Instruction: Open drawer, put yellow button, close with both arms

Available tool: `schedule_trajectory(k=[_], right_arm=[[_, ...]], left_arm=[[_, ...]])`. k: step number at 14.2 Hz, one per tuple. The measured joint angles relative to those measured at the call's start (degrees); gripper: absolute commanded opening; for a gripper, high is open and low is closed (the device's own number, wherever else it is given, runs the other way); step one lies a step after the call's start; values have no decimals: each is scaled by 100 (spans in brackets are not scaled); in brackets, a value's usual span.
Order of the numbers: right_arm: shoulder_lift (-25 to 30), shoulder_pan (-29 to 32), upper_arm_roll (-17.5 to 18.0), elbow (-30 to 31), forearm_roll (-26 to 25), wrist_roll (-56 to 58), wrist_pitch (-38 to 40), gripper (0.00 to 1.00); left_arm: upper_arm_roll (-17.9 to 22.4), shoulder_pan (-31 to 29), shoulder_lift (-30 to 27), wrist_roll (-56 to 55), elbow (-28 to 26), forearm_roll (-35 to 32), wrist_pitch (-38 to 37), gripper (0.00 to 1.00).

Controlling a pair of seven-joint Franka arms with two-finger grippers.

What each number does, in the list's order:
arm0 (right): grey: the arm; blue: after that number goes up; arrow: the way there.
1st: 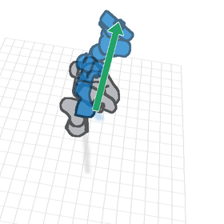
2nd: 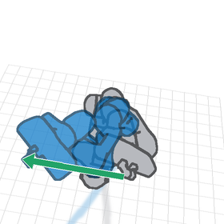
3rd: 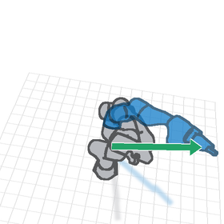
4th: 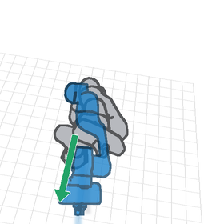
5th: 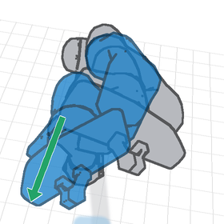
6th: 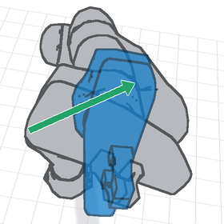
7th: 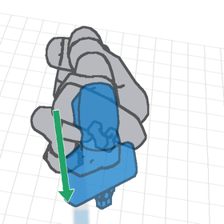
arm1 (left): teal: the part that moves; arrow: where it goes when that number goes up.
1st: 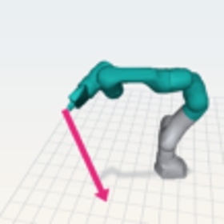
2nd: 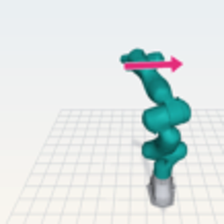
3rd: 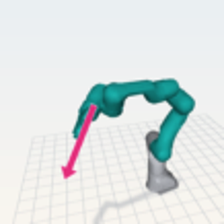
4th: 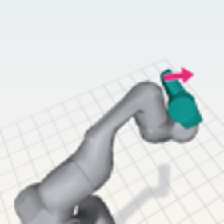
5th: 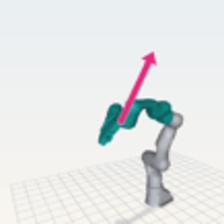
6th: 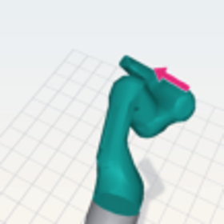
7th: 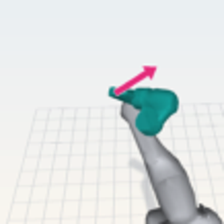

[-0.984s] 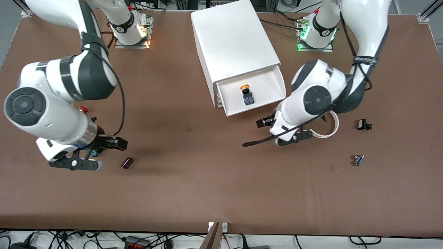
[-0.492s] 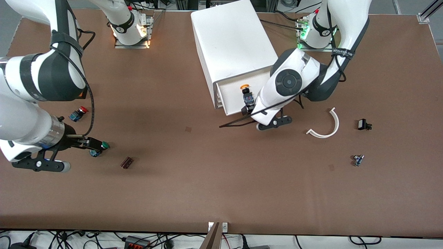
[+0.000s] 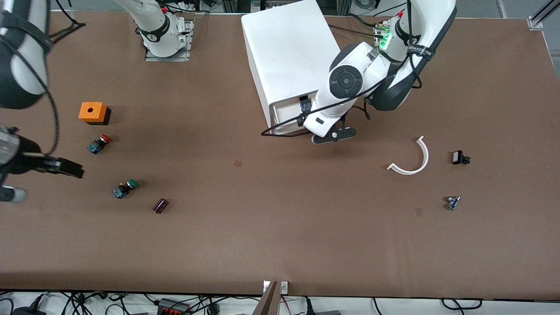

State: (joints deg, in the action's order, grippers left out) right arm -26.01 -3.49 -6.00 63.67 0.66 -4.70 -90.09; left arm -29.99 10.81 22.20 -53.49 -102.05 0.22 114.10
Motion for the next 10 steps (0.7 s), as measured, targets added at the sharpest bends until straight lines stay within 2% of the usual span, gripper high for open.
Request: schedule_trajectory(k=[4, 7, 10], right_arm=[[664, 750, 463, 575, 0, 580, 1, 100], [967, 802, 586, 814, 0, 593, 2, 100], [1116, 680, 557, 929, -1, 591, 2, 100]], left_arm=[[-246, -5, -12, -170, -80, -3, -114, 100], [-368, 1, -14, -236, -107, -3, -250, 100], [-379, -3, -14, -250, -111, -4, -265, 100]])
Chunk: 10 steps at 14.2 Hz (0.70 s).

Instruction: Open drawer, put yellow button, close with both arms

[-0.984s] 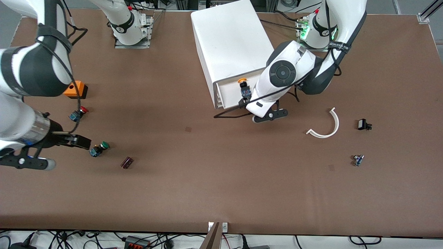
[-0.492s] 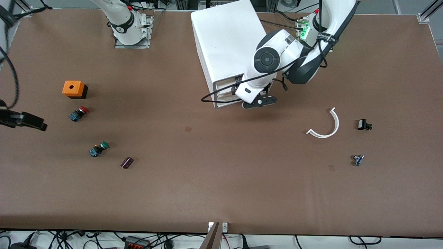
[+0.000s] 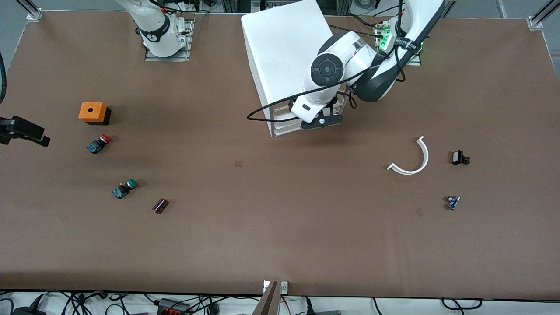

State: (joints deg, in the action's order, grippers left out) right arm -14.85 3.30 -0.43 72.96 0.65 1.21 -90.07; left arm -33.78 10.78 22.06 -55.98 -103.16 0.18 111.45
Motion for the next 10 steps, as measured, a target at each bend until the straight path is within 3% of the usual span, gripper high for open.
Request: schedule_trajectory(k=[5, 10], right_arm=[[173, -311, -292, 277, -1, -2, -7, 100], [582, -338, -362, 826, -15, -1, -50, 100]], left_arm=[[13, -71, -11, -2, 76, 0, -13, 100], [44, -985, -106, 782, 727, -281, -534, 100]])
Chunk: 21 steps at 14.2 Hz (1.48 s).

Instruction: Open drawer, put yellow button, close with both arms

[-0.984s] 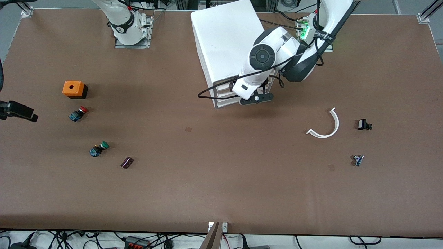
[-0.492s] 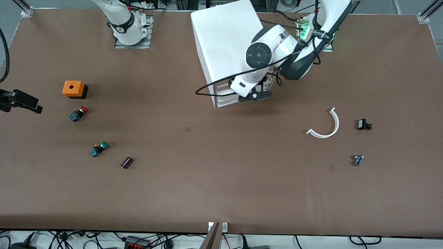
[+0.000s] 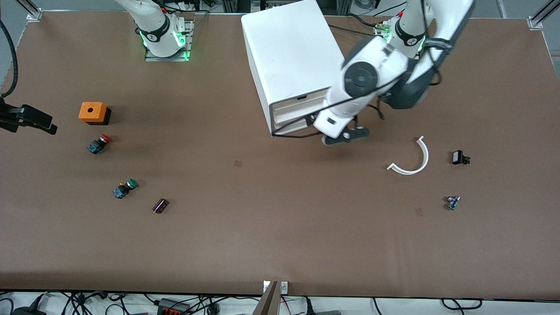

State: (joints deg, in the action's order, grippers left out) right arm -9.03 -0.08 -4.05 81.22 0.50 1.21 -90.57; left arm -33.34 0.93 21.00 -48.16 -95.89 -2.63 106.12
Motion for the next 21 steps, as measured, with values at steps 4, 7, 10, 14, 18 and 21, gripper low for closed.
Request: schedule_trajectory(k=[4, 7, 10, 14, 18, 21], right_arm=[[518, -62, 5, 836, -156, 1, -444, 100], [874, -64, 2, 1349, -156, 1, -559, 100], [933, -67, 2, 1416, -164, 1, -597, 100], [929, -111, 7, 1410, -164, 7, -648, 100], [927, -119, 7, 1409, -164, 8, -604, 100], [923, -109, 6, 1409, -168, 8, -578, 100]], left_arm=[[13, -539, -25, 1076, 496, -552, -592, 100], [31, -972, -42, 1972, 869, -641, -976, 100], [401, -1242, -206, 3097, 1078, -640, -1108, 100], [1737, -722, -952, 4614, 888, -348, -1321, 100], [2846, -136, -2013, 5400, 113, -258, -1359, 100], [2939, -128, -2562, 5429, -257, -248, -1392, 100]])
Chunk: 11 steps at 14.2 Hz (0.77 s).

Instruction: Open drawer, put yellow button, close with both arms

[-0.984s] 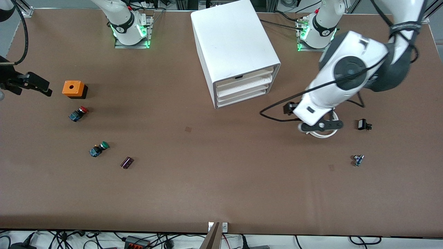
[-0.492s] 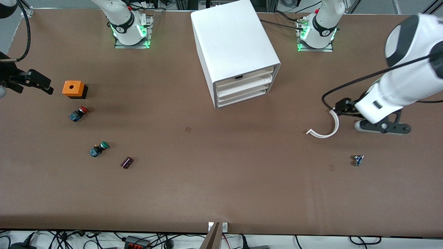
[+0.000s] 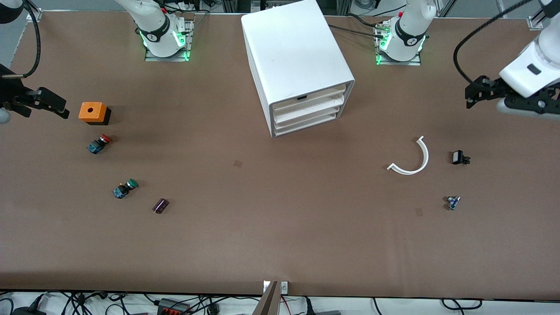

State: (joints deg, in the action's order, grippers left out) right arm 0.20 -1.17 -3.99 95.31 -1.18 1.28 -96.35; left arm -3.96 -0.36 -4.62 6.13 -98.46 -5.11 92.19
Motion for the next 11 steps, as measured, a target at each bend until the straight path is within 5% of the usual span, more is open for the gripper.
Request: schedule_trajectory(k=[11], right_arm=[[-28, 164, 262, 0, 0, 0, 7, 100]], left_arm=[[33, -170, 251, 353, 83, 645, 259, 100]])
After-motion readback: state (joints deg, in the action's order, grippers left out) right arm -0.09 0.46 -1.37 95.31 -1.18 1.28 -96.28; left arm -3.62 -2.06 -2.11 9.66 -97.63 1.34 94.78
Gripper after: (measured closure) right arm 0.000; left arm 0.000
